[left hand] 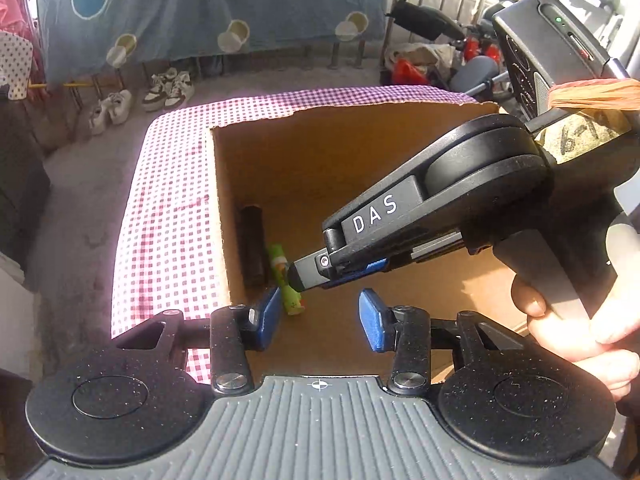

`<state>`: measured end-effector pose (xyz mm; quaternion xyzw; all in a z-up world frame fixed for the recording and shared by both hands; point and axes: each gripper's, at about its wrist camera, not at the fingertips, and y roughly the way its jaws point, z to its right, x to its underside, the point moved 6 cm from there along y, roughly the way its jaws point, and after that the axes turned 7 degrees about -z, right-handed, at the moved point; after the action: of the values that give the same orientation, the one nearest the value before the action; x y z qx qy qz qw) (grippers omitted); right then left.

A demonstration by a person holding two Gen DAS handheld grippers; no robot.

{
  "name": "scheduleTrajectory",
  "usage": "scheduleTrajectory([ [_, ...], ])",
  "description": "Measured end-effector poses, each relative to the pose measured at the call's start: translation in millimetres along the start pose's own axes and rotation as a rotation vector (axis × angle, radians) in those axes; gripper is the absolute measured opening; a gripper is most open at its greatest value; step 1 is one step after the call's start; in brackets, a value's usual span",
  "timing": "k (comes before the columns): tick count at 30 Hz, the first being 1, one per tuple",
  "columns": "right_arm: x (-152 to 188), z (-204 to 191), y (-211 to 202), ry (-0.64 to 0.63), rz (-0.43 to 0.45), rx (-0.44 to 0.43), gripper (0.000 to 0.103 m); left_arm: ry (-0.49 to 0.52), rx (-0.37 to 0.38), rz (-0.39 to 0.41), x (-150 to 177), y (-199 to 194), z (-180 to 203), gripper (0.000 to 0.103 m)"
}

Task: Organize rigid objects
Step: 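Carry the glue stick into the box beside the cylinder and release, then withdraw the right gripper from the box back to the table, then grasp the black oval object with the right gripper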

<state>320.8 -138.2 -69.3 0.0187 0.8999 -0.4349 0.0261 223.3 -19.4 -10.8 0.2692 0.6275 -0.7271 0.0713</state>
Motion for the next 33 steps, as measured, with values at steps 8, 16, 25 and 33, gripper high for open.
scheduleTrajectory([
  [8,34,-11,-72,-0.062,0.14,-0.078,0.018,0.019,0.027,0.135,9,-55,10,0.047],
  [16,141,0,-185,-0.117,0.38,-0.156,0.019,0.094,0.132,0.228,42,-105,45,0.056],
  [25,249,78,-165,0.027,0.472,-0.003,0.028,0.199,0.276,0.108,105,-65,113,0.057],
  [33,266,126,-107,0.136,0.391,0.067,0.028,0.309,0.233,-0.03,140,3,167,0.05],
])
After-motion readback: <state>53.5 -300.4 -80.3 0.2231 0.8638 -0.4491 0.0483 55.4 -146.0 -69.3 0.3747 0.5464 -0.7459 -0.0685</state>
